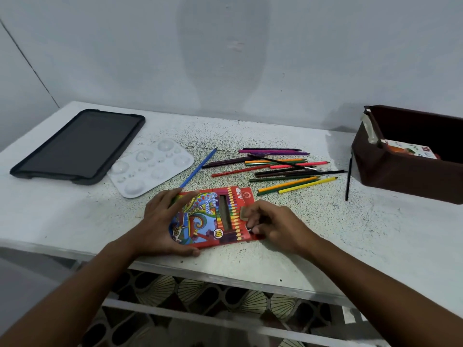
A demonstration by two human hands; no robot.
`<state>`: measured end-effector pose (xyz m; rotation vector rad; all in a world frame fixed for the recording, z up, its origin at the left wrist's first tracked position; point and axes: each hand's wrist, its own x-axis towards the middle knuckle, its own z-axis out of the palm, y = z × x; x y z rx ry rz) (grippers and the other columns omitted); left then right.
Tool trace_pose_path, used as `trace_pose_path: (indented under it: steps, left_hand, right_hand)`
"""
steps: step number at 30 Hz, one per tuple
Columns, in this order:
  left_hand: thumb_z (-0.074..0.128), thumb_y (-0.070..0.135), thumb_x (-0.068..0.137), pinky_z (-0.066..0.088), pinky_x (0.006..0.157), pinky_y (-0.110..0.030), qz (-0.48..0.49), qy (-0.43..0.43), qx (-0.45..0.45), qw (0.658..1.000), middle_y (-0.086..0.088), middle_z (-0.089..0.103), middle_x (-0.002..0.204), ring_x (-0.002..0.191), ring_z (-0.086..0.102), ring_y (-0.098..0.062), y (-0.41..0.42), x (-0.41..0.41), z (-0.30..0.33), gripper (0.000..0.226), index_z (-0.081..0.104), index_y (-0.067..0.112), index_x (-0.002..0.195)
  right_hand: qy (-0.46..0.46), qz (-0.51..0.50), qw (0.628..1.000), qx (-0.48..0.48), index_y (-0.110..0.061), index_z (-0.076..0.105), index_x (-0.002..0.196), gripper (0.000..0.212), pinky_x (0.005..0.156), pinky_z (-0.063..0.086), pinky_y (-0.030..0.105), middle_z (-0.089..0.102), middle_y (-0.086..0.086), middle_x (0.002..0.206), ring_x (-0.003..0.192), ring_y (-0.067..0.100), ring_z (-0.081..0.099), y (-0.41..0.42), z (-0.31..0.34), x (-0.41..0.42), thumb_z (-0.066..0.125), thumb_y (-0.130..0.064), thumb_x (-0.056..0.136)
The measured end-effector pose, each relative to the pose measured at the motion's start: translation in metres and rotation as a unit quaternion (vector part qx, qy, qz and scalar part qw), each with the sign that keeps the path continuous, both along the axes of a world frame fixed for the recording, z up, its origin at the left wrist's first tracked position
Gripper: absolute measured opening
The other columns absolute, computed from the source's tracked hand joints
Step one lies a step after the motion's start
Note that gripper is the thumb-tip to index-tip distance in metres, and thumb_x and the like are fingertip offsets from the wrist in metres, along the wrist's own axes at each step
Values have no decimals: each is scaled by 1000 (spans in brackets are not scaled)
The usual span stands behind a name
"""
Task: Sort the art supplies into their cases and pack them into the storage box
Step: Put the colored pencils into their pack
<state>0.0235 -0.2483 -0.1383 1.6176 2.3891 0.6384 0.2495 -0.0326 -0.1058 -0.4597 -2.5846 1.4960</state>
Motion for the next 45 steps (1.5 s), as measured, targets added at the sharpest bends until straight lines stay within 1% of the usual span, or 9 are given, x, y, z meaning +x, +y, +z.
trace_pose_path:
  steps: [3,8,14,16,19,25,37,41,45]
  left_hand:
    - [65,90,42,18,114,-51,-11,-7,-9,1000,1,20,154,143,13,-25,-1,-2,2,120,4,62,141]
    - [65,90,44,25,111,-50,-4,3,29,1000,2,30,148,138,24,-22,-7,-4,-1,117,11,59,142]
    - [64,91,44,29,109,-48,10,17,39,999,1,35,143,134,31,-22,-14,-13,-1,117,16,54,144]
    - [64,91,44,29,109,-47,19,12,41,999,1,36,143,133,32,-21,-21,-18,-2,116,15,55,143]
    - [64,91,45,29,109,-47,25,1,44,999,2,35,144,134,30,-21,-30,-24,-1,115,15,56,143]
    - [66,88,46,26,108,-41,31,7,61,998,3,37,141,132,30,-18,-41,-30,0,115,26,44,144]
    - [66,88,49,27,112,-45,38,-9,65,997,4,29,149,140,23,-22,-41,-31,-6,115,20,47,146]
    - [65,89,48,25,112,-40,37,-10,65,997,5,28,149,141,21,-19,-41,-30,-6,115,16,51,145]
    - [66,88,48,29,113,-46,37,-11,71,997,5,29,149,140,23,-21,-41,-31,-6,115,19,48,145]
  right_hand:
    - [-10,-1,1000,-11,-23,62,99,38,76,55,28,68,1,85,82,13,65,-4,-1,-2,56,12,85]
    - [-30,32,999,18,-27,60,105,38,81,56,28,72,-4,91,90,6,67,-5,3,-3,66,4,83]
    - [-43,49,998,16,-23,65,107,32,74,56,27,72,-4,92,88,6,67,3,18,-16,63,0,85]
    - [-28,16,996,77,-24,65,106,27,67,51,23,69,-9,93,85,2,64,9,21,-29,59,-5,89]
    - [-21,-42,975,216,-19,63,117,25,73,45,19,65,-4,110,89,6,58,21,26,-60,54,-12,95]
    - [-51,-20,931,362,-19,57,127,33,93,44,37,56,5,127,116,24,51,38,25,-134,44,-13,98]
    - [-128,-14,880,457,-34,56,125,41,71,42,32,60,4,112,103,27,58,47,15,-215,57,-13,90]
    - [-109,-10,874,474,-26,62,115,24,66,37,31,54,6,108,98,29,56,47,11,-218,55,-18,93]
    - [-64,-10,854,516,-18,60,113,22,64,34,32,47,10,115,103,28,47,50,13,-208,56,-17,92]
